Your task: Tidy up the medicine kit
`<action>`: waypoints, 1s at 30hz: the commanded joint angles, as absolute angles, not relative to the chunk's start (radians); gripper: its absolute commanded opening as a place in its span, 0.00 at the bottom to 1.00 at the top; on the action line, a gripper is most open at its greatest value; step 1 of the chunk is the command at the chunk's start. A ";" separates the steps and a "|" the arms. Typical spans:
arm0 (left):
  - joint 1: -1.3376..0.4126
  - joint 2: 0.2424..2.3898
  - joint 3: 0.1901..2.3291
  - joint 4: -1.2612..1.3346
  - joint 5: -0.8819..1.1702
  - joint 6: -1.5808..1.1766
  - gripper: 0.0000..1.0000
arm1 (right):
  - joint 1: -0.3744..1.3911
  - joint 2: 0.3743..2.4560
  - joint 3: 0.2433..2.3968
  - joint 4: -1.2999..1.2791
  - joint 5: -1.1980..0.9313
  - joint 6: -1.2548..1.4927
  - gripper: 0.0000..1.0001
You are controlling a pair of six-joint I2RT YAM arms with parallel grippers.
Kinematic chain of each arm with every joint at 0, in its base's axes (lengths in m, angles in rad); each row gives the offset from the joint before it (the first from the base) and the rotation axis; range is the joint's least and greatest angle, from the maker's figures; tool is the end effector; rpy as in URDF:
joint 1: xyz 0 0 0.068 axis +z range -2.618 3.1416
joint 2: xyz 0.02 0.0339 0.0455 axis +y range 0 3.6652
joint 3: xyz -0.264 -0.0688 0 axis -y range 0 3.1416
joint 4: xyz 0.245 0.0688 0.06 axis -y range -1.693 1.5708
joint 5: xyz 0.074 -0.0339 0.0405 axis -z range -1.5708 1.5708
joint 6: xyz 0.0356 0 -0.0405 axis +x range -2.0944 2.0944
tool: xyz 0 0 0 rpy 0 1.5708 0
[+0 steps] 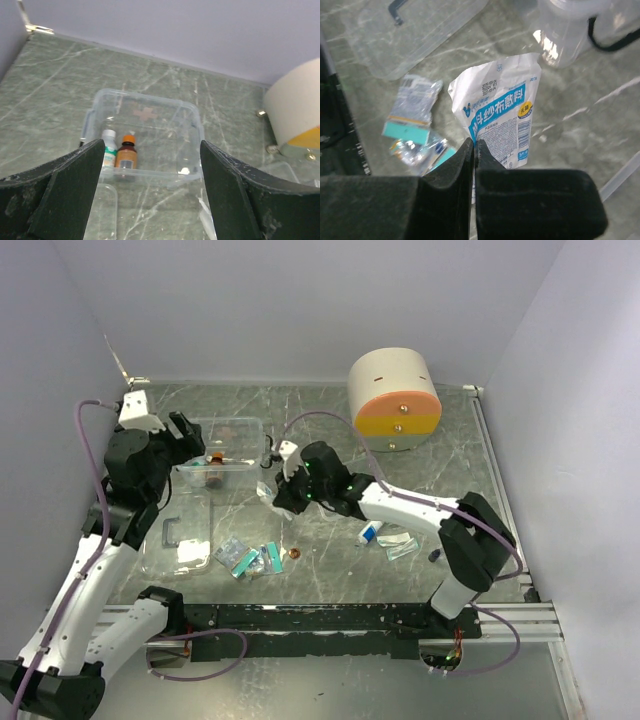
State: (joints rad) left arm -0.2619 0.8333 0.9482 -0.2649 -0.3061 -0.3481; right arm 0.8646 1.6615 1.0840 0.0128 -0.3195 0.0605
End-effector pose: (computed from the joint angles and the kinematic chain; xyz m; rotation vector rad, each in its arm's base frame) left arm 0.1822 -0.0377 0.3805 -0.2991 1.6912 -0.1893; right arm 0.2335 0.2910 0.2352 -1.0526 1.9711 0.8675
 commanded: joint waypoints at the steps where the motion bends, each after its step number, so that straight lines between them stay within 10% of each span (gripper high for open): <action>1: -0.253 0.852 0.933 -0.187 -0.082 -0.358 0.88 | 0.833 1.576 0.985 0.071 -0.443 0.293 0.00; 30: -0.253 0.860 0.887 0.337 0.765 -0.868 0.83 | 0.615 1.203 0.990 0.482 -0.747 0.828 0.00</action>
State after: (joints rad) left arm -0.2588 0.8597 0.8398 0.1780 0.6434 -0.7406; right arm 0.6224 1.2259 0.9234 0.3370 -0.6933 0.7574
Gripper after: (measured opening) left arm 0.832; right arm 0.009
